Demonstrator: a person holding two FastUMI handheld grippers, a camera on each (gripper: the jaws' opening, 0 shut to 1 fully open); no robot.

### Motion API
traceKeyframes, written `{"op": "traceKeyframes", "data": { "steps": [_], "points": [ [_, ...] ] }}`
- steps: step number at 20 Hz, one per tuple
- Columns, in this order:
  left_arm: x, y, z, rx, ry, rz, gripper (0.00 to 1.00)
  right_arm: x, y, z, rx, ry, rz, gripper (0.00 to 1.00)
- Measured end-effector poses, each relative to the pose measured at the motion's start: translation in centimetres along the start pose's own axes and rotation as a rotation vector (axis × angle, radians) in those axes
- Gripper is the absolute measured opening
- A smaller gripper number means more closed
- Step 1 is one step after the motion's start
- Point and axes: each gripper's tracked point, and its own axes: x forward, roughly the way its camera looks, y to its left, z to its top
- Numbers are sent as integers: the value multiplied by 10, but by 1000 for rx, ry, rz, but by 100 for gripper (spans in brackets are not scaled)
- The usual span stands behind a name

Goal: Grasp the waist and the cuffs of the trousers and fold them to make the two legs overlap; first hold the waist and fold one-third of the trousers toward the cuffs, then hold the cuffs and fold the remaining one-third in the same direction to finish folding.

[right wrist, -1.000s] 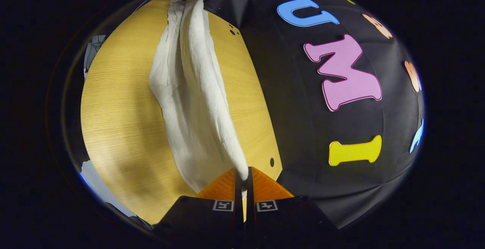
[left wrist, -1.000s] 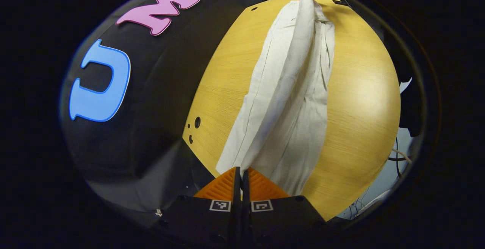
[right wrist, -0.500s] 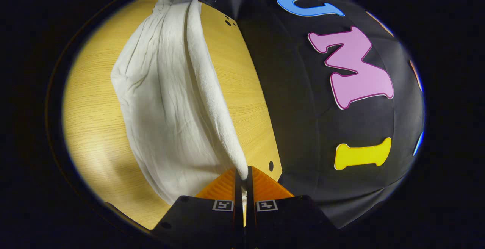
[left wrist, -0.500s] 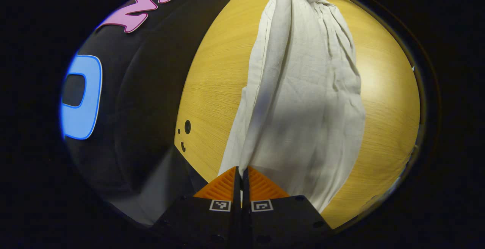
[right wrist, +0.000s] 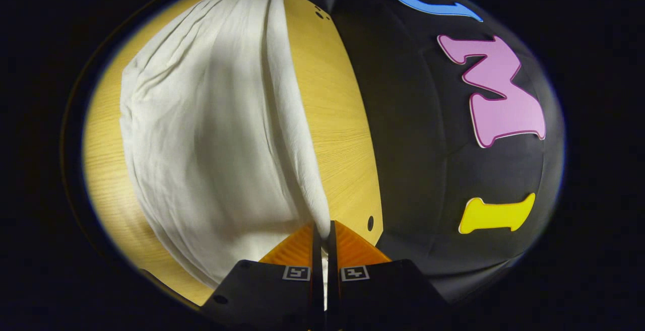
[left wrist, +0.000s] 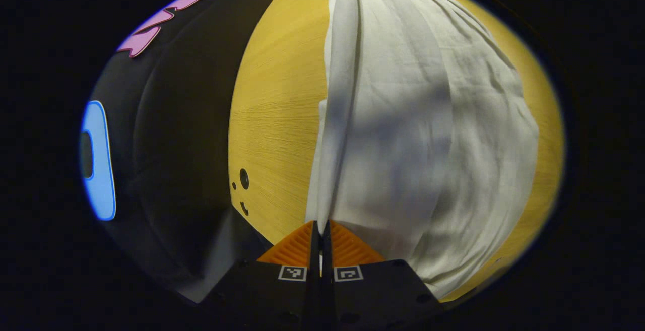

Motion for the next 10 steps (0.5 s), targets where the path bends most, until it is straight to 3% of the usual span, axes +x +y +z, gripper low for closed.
{"op": "traceKeyframes", "data": {
  "steps": [6,7,10],
  "points": [
    [22,-1,0,57,32,-6,6,25,30,-20,32,98,65,10],
    [23,-4,0,55,39,-19,6,24,30,-26,31,122,55,28],
    [28,-15,-14,53,70,-49,7,25,30,-26,57,111,41,34]
  ]
}}
